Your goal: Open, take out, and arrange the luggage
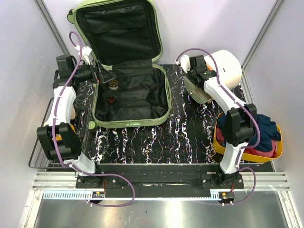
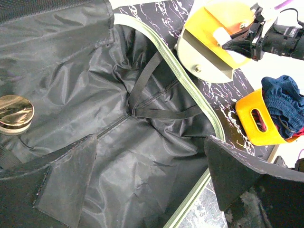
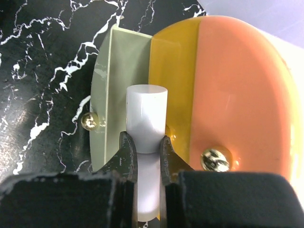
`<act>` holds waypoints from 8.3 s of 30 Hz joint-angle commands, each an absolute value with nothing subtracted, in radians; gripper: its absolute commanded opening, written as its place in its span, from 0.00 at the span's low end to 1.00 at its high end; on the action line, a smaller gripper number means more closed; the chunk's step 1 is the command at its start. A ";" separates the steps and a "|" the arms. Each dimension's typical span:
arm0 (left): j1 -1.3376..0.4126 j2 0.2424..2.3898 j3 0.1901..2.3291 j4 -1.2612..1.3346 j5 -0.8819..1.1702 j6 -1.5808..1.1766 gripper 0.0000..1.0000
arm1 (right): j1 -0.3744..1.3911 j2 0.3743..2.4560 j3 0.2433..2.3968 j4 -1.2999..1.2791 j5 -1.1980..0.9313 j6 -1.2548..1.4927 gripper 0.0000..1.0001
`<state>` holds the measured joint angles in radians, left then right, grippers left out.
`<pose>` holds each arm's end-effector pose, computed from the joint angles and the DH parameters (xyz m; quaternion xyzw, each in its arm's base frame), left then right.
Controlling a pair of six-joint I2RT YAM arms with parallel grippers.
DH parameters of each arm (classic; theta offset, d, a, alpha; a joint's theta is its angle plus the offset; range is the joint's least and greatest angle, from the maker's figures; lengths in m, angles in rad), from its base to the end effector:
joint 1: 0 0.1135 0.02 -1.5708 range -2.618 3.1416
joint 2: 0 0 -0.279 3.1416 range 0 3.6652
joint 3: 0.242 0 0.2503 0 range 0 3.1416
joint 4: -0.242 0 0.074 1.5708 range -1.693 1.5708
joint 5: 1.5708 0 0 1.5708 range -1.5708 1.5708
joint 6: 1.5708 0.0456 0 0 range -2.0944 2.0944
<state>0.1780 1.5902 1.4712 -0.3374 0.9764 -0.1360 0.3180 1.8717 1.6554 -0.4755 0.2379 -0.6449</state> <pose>0.3641 0.0271 0.3793 0.1278 0.7791 -0.3882 0.4753 0.4251 0.1286 0.3109 -0.3713 0.8198 -0.1747 0.3994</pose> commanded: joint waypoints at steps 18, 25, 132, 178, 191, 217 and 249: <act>0.186 1.601 1.506 -0.293 0.996 -0.138 0.99 | 0.339 2.059 1.822 -0.440 0.385 -0.543 0.61; 0.184 1.617 1.517 -0.293 1.002 -0.144 0.99 | 0.339 1.999 1.819 -0.526 0.192 -0.522 0.55; 0.172 1.663 1.571 -0.267 1.042 -0.186 0.99 | 0.281 1.726 1.151 0.103 0.035 -1.582 0.00; -0.031 1.963 1.792 -0.586 0.201 -0.075 0.99 | 0.339 1.699 1.684 -0.532 0.052 -0.576 0.66; -0.051 2.008 1.810 -0.560 0.196 -0.074 0.99 | 0.316 1.802 1.680 -0.500 0.150 -0.531 0.02; -0.018 2.056 1.851 -0.595 0.201 -0.052 0.99 | 0.304 1.845 1.654 -0.515 0.101 -0.517 0.59; -0.074 2.353 2.060 -0.509 -0.023 0.069 0.84 | 0.305 1.692 1.695 -0.557 -0.080 -0.393 0.90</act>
